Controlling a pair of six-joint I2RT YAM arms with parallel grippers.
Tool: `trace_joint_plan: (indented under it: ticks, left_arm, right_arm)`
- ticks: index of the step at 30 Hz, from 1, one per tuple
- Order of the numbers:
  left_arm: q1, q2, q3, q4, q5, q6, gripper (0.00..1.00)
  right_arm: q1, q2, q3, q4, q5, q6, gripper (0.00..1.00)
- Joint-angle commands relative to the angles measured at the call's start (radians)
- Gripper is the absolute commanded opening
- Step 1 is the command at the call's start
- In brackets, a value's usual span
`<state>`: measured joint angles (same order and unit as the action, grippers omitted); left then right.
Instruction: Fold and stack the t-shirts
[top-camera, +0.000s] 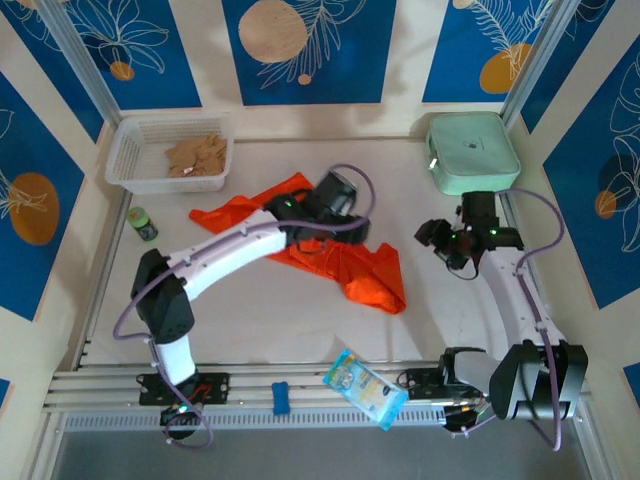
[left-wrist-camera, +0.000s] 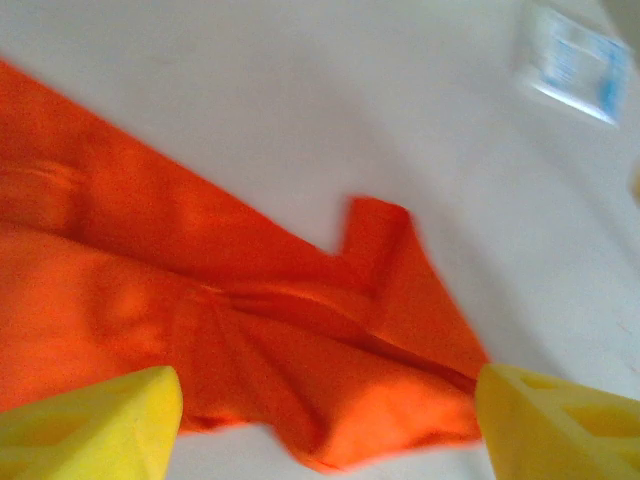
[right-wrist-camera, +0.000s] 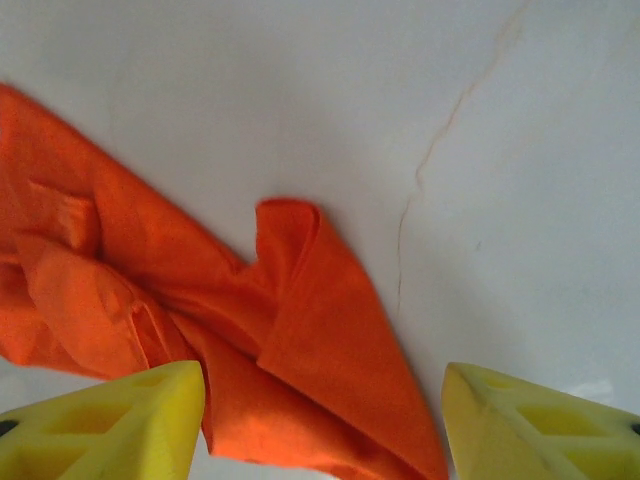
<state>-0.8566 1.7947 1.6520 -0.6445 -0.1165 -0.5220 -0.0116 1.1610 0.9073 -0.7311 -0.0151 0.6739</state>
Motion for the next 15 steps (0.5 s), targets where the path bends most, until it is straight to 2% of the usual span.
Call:
trace_joint_plan:
  ticks: [1, 5, 7, 15]
  left_arm:
    - [0.136, 0.06, -0.055, -0.031, 0.021, -0.006, 0.75]
    - [0.237, 0.168, -0.006, -0.002, 0.038, -0.003, 0.75]
    - [0.276, 0.232, 0.035, 0.006, 0.055, -0.004, 0.8]
    - [0.339, 0.465, 0.209, -0.025, 0.08, -0.003, 0.82]
  right_arm:
    - [0.061, 0.06, -0.031, 0.08, -0.059, 0.09, 0.65]
    - [0.159, 0.16, -0.015, 0.095, 0.016, 0.115, 0.65]
    - [0.203, 0.213, -0.006, 0.095, 0.054, 0.127, 0.65]
    - [0.329, 0.337, -0.01, 0.105, 0.156, 0.181, 0.66]
